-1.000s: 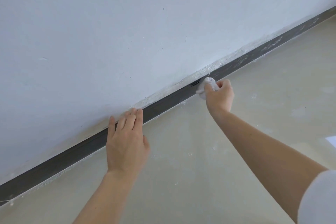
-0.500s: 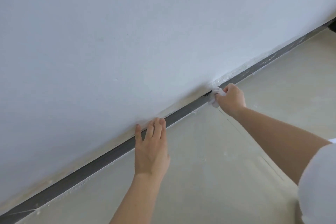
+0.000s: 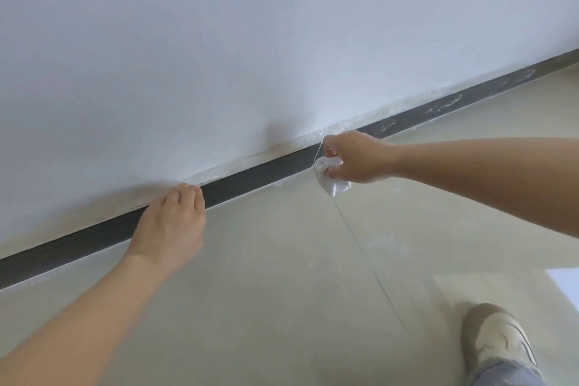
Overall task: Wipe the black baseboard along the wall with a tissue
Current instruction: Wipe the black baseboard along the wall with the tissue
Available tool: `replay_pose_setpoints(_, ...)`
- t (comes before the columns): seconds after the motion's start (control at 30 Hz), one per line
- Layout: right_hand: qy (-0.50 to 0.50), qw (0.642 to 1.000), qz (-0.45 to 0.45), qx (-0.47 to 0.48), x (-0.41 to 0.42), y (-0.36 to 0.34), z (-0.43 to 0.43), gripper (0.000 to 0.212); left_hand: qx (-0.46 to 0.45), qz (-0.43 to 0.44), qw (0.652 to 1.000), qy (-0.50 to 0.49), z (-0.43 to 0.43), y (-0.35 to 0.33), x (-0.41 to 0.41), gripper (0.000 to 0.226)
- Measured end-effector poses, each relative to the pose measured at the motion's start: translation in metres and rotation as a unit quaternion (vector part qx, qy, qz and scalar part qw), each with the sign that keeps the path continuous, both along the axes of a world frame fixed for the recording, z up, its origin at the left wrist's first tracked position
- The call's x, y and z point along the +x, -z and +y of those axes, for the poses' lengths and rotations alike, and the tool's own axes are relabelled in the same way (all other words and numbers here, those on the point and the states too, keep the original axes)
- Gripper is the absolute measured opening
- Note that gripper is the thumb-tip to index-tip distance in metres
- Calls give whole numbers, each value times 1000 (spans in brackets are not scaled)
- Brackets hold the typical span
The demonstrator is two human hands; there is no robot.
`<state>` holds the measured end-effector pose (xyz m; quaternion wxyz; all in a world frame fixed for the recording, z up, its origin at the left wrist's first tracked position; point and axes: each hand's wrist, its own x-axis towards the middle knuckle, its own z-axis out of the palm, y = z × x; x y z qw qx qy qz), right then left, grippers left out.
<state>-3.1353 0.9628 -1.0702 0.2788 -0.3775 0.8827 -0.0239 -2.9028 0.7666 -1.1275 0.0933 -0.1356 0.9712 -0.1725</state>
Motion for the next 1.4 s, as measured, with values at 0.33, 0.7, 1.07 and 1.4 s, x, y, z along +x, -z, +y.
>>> replay_pose_setpoints(0.33, -40, 994, -75, -69, -38, 40, 30, 20, 3, -99, 989, -111, 75, -47, -116, 17)
replay_pose_setpoints(0.7, 79, 967, -198, -137, -33, 98, 49, 16, 149, 34, 987, -44, 127, -38, -164, 47)
replay_pose_setpoints(1.07, 80, 960, -152, -220, -13, 129, 17, 33, 168, -4, 984, 55, 95, -20, -157, 68)
replay_pose_setpoints(1.4, 295, 879, -249, -281, -10, 133, 11, 23, 234, 106, 965, -48, 106, -14, -164, 62)
